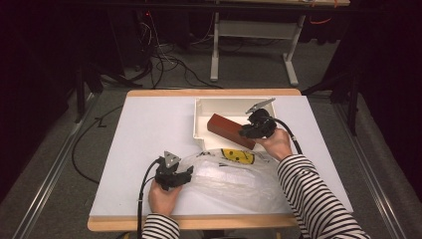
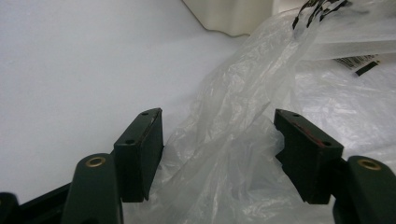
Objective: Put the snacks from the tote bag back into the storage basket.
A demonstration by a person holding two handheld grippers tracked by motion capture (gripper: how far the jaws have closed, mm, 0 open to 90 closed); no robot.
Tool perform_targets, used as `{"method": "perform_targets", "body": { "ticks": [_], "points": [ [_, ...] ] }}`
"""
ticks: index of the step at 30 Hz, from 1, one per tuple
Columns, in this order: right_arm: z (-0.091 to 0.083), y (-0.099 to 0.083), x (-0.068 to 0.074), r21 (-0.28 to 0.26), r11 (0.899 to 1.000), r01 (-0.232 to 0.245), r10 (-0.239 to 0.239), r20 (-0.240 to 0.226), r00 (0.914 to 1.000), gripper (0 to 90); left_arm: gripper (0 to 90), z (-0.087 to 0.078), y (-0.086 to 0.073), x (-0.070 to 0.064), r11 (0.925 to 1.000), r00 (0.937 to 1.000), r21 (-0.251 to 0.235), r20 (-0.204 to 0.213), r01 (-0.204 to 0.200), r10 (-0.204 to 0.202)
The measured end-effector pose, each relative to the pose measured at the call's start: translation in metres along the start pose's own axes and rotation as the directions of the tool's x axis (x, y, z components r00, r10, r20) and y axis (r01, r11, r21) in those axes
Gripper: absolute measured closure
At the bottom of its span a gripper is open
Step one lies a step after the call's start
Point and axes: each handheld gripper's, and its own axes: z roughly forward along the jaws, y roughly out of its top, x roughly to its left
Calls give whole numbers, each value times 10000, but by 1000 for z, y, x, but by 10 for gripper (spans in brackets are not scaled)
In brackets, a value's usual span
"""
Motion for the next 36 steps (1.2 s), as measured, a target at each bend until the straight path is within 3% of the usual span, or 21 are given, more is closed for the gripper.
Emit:
{"method": "perform_targets", "body": {
  "ticks": [5, 10, 20, 28, 36],
  "points": [
    [-4, 2, 7, -437, 9990, 95, -89, 143, 9999, 641, 347, 0, 0, 0, 10000, 10000, -5, 7, -11, 11],
    [-4, 1, 10, -106, 9999, 60, -60, 2, 10000, 680, 347, 0, 0, 0, 10000, 10000, -19, 21, 12, -12],
    [-5, -12, 21, -26, 9995, 325, -325, -59, 9995, 900, 347, 0, 0, 0, 10000, 10000, 1, 4, 1, -1],
    [-4, -15, 25, 99, 9998, 178, -177, -51, 9998, 900, 347, 0, 0, 0, 10000, 10000, -18, 0, 6, -6],
    [6, -35, 22, 72, 9997, -227, 228, -208, 9995, 900, 347, -1, 0, 1, 10000, 10000, -31, 62, 15, -14]
  ]
}}
